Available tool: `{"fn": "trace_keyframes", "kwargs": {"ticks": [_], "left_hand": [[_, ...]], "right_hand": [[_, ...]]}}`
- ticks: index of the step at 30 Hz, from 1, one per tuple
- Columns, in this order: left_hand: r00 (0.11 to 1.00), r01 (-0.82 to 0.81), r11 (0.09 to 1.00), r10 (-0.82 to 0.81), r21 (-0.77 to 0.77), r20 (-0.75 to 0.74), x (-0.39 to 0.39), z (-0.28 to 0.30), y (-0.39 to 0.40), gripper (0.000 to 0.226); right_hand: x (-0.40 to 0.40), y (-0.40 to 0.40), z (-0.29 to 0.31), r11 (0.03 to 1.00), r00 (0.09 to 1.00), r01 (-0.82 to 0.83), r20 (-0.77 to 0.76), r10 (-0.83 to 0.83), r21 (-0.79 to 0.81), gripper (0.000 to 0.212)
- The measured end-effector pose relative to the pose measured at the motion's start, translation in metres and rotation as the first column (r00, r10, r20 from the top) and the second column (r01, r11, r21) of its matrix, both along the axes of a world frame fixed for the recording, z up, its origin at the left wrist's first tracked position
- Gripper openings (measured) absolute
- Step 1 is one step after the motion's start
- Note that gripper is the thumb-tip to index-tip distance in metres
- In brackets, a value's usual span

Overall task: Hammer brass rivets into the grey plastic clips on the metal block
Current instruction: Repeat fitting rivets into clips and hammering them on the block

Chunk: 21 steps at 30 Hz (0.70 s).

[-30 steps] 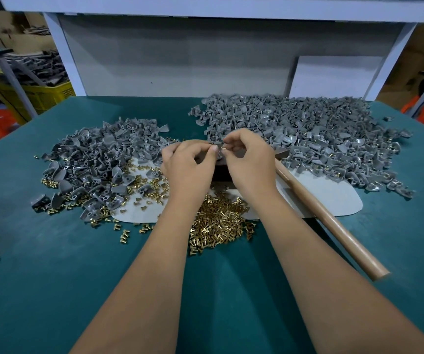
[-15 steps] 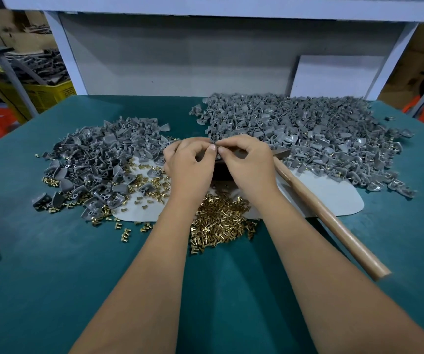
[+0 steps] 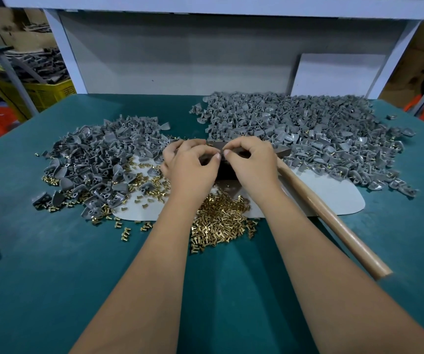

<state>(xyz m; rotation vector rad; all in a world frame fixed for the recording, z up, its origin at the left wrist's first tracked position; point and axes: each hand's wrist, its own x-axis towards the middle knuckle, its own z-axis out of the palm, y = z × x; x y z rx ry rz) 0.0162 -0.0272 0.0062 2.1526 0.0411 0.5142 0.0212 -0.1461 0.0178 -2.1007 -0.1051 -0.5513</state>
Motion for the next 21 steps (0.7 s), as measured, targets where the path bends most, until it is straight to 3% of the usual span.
{"fn": "trace_keyframes", "kwargs": {"ticks": [10,21], "left_hand": [[1.0,-0.022,0.999,0.022,0.024,0.007,0.0026,-0.0035,0.0005,0.006],[0.999,-0.044,0.999,0.044,0.027,0.017,0.0045,-0.006,0.001,0.011]], "right_hand": [[0.0026,-0.0002,-0.0023,0.99,0.999,0.037,0.018,-0.035,-0.136,0.016],[0.0072,-0.0009,-0.004,0.896,0.984,0.1,0.176,-0.025,-0.433,0.008]]}}
